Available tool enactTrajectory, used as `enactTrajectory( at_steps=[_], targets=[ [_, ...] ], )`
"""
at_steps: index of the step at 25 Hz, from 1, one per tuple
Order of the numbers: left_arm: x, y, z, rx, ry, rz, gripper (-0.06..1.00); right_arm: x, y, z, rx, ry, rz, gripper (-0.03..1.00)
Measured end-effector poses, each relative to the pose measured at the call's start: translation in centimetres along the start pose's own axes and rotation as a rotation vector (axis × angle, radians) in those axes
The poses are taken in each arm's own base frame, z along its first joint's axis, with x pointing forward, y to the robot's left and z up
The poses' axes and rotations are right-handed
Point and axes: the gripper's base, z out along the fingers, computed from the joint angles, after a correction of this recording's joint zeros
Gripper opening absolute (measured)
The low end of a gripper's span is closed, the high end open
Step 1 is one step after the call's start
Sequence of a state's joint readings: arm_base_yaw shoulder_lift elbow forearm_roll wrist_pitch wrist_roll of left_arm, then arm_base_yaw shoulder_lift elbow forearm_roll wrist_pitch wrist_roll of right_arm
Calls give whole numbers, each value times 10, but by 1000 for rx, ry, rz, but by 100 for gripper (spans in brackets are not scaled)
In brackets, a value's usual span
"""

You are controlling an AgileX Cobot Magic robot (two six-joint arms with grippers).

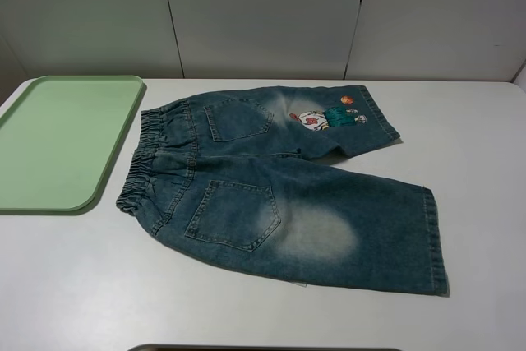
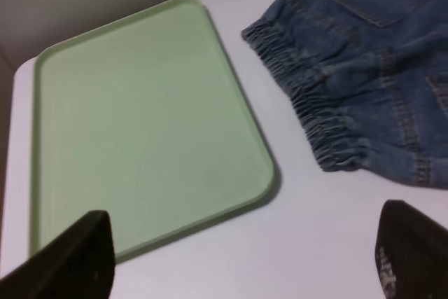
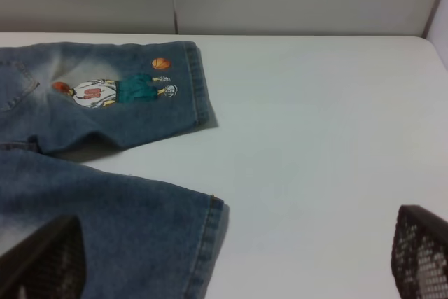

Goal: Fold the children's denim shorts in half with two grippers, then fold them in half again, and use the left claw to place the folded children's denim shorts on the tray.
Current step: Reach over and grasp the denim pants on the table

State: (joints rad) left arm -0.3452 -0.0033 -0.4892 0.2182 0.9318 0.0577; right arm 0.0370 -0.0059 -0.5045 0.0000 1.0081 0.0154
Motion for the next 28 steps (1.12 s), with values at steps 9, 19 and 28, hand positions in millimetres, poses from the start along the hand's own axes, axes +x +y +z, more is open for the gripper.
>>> enactTrajectory(
  at_steps=[9,19,28],
  targets=[
    [-23,-2,11,85,-125,167,75,-9,1,9,-42,28,-209,66],
    [-83,-21,50,238,-150,482,75,-54,17,62,-231,163,-582,66],
    [-96,-49,109,255,32,849,75,-42,46,112,-380,412,-1019,66]
  ],
)
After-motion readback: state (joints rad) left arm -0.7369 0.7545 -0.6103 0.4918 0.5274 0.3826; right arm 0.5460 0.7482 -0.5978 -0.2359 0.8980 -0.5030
